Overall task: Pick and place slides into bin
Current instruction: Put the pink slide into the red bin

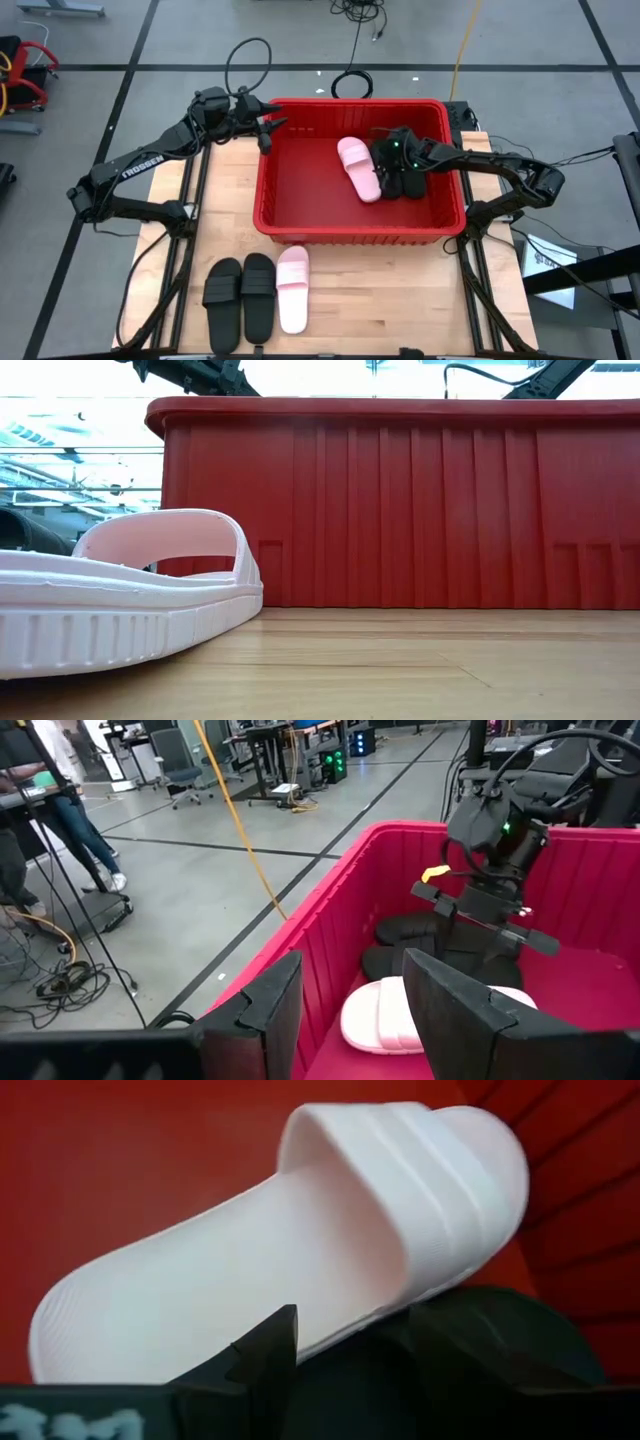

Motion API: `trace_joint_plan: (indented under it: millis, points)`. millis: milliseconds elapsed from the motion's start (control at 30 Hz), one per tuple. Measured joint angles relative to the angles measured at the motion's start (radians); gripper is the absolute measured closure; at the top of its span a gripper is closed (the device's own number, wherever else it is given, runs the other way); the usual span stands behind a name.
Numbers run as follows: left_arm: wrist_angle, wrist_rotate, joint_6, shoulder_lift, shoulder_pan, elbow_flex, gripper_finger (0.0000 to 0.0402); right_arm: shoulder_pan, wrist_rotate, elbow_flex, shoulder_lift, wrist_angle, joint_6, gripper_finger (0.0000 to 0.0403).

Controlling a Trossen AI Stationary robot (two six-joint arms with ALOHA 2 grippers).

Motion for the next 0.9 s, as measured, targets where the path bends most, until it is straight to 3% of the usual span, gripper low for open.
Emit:
trace_joint_plan:
  millis: [433,700,900]
  points:
    - [0.0,0.0,0.001,0.0,0.0,0.0,0.0227,0.029,0.0,-0.001,0.014,-0.07,-0.101,0.0223]
    - [-0.001,0.0,0.0,0.0,0.0,0.0,0.0227,0.033,-0.099,-0.001,0.059,-0.094,-0.078,0.0227]
    - [-0.001,0.001,-0.002,0.0,0.0,0.0,0.0227,0.034,-0.105,-0.002,0.064,-0.004,-0.054,0.023]
